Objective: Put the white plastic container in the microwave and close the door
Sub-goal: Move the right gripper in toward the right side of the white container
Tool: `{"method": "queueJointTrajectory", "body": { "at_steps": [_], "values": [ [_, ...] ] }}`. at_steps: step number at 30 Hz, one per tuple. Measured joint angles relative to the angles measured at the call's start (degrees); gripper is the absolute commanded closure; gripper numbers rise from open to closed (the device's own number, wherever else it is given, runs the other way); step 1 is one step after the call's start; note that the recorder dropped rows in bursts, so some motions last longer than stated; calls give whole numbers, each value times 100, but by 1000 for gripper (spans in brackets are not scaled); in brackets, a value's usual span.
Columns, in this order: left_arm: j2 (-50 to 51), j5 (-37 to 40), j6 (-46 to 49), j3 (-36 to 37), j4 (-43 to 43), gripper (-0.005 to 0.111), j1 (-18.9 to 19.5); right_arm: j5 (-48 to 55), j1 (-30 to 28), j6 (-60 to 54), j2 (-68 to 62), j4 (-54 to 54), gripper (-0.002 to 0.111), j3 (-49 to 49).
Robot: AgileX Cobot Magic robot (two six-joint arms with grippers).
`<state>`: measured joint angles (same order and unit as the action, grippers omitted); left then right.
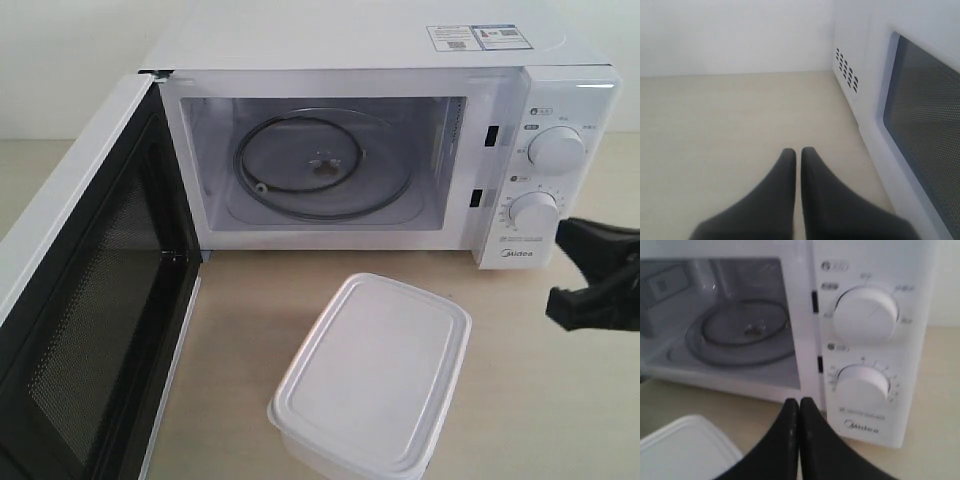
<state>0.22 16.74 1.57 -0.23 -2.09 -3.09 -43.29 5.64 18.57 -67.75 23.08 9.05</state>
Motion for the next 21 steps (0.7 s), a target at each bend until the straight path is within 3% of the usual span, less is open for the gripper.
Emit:
{"method": "queueJointTrajectory", "body": {
  "at_steps": [8, 12, 15, 21],
  "values": [
    [0, 0, 0, 0, 0, 102, 0, -1323, 9, 277, -1737, 1046, 109, -13],
    [0, 0, 0, 0, 0, 102, 0, -1837, 9, 908, -2439, 2168, 109, -22],
    [0, 0, 0, 0, 0, 102, 0, -1790, 9, 1546, -2509, 2715, 109, -22],
    [0, 0, 0, 0, 0, 102, 0, -935, 9, 2170, -2522, 2705, 109, -22]
  ]
}}
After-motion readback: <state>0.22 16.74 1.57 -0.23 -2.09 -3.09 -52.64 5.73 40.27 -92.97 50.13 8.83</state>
